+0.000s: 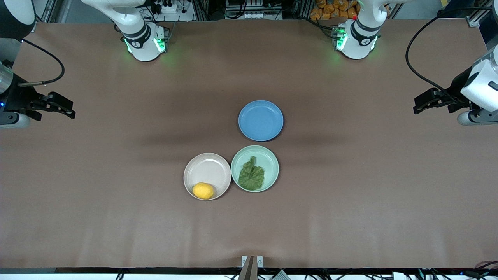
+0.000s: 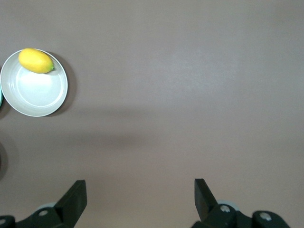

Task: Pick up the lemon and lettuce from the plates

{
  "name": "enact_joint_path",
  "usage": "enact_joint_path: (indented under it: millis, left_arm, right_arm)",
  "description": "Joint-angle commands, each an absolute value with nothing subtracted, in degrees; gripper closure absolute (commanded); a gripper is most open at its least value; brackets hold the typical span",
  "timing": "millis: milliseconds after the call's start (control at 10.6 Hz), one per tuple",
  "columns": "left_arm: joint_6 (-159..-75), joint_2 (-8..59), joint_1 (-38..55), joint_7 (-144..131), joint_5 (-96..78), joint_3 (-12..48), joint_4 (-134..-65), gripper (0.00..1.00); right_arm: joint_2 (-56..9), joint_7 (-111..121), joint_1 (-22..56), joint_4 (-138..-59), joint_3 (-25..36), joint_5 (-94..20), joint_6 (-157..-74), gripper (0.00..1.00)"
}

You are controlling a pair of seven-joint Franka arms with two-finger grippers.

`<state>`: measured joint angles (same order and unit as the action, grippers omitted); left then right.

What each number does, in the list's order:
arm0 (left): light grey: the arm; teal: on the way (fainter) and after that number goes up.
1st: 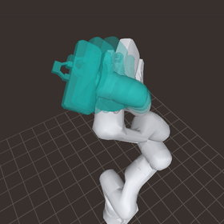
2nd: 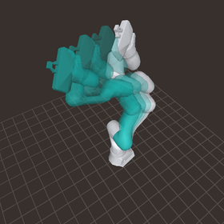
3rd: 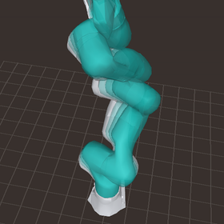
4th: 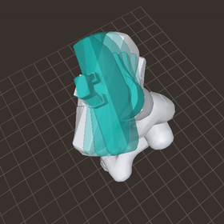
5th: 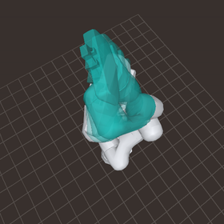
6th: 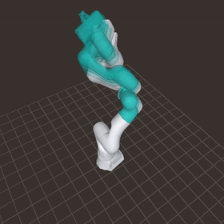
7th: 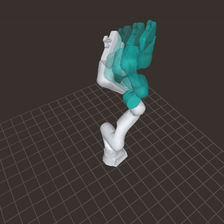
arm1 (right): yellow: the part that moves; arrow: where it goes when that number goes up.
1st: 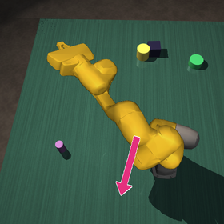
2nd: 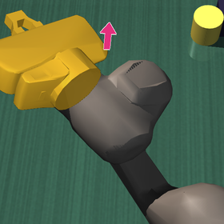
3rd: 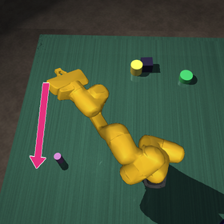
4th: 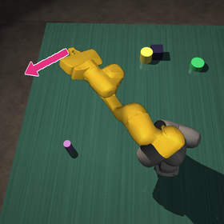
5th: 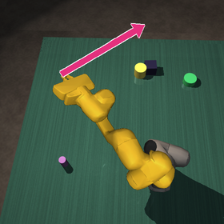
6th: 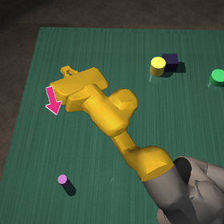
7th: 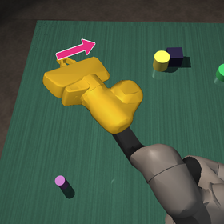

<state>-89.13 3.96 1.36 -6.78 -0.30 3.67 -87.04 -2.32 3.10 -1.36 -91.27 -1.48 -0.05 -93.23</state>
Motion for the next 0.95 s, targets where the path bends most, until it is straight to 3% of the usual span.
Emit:
enact_joint_path:
  millis: [0,473,851]
  left_arm:
    - [-88.6,3.9,1.4,-6.7,0.4,4.0,-86.5,0.00]
    - [-88.6,4.0,1.4,-6.7,0.4,4.0,-86.5,0.00]
    - [-88.6,4.0,1.3,-6.7,0.4,4.0,-86.5,0.00]
  right_arm:
    - [-1.9,4.1,-2.1,-92.9,-1.8,-1.1,-93.5,0.00]
    - [-3.5,3.3,-1.5,-97.3,-1.8,-1.1,-99.0,0.00]
    - [-8.7,1.2,0.4,-96.8,-1.8,-1.1,-100.5,0.00]
